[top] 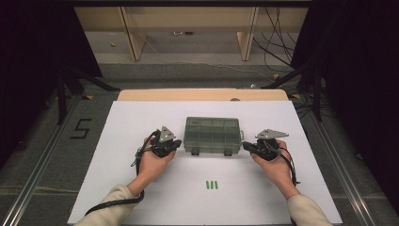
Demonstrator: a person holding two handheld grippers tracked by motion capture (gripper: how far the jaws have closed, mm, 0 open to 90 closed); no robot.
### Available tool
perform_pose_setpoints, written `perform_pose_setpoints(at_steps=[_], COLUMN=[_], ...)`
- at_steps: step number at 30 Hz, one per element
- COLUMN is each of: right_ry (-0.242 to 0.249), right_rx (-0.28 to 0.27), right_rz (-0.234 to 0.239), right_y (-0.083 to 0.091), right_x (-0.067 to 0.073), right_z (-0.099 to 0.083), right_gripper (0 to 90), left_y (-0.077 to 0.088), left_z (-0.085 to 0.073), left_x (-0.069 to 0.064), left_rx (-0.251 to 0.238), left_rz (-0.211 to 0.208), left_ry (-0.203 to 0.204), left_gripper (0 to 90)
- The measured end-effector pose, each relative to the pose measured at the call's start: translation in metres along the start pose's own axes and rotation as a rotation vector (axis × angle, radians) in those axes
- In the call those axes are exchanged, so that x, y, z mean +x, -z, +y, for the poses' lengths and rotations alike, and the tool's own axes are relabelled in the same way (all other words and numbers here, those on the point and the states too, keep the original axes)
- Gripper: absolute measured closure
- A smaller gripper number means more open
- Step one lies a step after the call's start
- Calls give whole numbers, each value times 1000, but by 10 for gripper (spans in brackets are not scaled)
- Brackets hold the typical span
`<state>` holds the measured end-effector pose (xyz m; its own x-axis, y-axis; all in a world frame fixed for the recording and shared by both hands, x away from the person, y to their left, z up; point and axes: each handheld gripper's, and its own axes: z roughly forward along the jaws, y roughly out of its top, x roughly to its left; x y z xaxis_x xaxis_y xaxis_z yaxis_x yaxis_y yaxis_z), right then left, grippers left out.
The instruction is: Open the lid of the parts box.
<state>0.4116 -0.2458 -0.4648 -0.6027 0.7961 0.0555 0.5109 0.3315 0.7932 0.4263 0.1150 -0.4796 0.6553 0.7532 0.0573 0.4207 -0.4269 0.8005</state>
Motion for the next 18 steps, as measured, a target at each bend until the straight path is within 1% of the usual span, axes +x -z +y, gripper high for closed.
perform_pose_setpoints(at_steps=[1, 2, 4, 5, 6, 7, 8, 10, 11, 12, 13, 14, 15, 16, 17, 18], right_ry=[0, 11, 12, 7, 17, 22, 7, 19, 19, 20, 19, 18, 18, 19, 18, 7], right_rx=[0, -2, 3, 2, 2, 2, 7, 5, 5, 5, 5, 5, 4, 3, 3, 1], right_rz=[0, -4, -2, -4, -5, -5, -1, -1, -1, -3, -2, -1, -1, -1, -1, 0], right_y=[0, -1, -2, -2, -2, -3, -2, -3, -3, -3, -3, -3, -3, -3, -3, -3], right_x=[0, 0, 0, 1, 0, 0, 1, 1, 1, 1, 1, 1, 1, 1, 1, 2], right_z=[0, 0, -1, -1, -1, -1, -1, -1, -1, -1, -1, -1, -1, -1, -1, -1], right_gripper=[900, 900, 900, 900, 900, 900, 900, 900, 900, 900, 900, 900, 900, 900, 900, 900], left_y=[0, -1, -2, -2, -2, -2, -2, -2, -2, -2, -1, -1, -2, -2, -2, -1], left_z=[0, 1, 1, 1, 1, 1, 1, 2, 1, 2, 3, 3, 3, 4, 4, 5], left_x=[0, -1, -2, -2, -3, -3, -3, -3, -3, -4, -3, -3, -5, -5, -6, -6], left_rx=[0, 14, 0, 0, 8, 9, 8, 5, -7, 3, 12, 12, -7, -11, -6, -13], left_rz=[0, 0, -3, -3, -5, -3, -4, -5, -6, -12, -22, -22, -15, -18, -27, -20], left_ry=[0, -4, -13, -13, -5, -17, -20, -20, -27, -16, -40, -40, -25, -33, -19, -34], left_gripper=[900, 900, 900, 900, 900, 900, 900, 900, 900, 900, 900, 900, 900, 900, 900, 900])
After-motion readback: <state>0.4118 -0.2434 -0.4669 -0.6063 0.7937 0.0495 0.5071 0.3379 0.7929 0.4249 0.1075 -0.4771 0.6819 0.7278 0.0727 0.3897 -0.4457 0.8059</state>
